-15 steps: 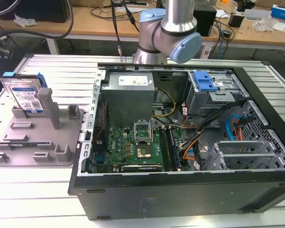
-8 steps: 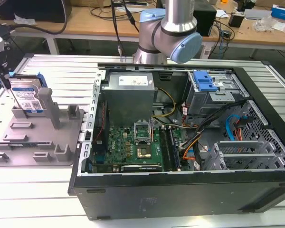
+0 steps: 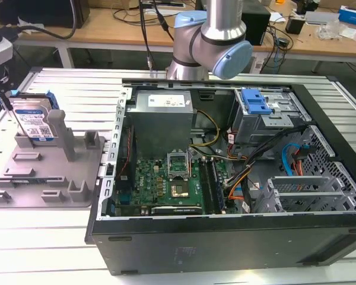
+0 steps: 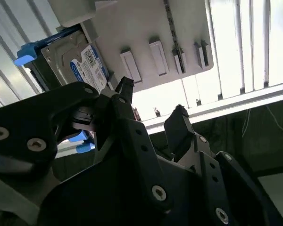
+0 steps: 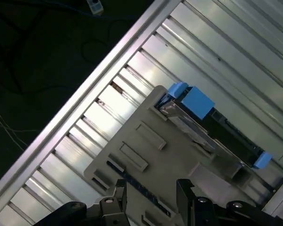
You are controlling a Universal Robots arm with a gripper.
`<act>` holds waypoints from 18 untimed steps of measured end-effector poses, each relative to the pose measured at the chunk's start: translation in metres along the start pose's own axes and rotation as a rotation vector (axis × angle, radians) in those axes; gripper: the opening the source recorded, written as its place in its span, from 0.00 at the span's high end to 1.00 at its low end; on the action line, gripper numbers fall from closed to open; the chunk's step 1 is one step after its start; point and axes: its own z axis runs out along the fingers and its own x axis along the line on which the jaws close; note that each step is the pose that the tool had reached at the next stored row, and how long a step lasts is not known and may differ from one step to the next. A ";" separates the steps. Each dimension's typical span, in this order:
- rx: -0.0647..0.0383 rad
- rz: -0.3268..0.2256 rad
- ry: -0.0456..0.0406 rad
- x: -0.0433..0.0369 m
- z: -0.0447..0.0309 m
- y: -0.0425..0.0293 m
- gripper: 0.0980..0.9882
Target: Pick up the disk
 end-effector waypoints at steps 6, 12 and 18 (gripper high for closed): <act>0.003 -0.180 0.0083 0.0000 0.0001 0.0000 0.50; 0.006 -0.303 0.0144 0.0000 0.0003 0.0000 0.50; 0.009 -0.468 0.0207 0.0000 0.0006 0.0000 0.50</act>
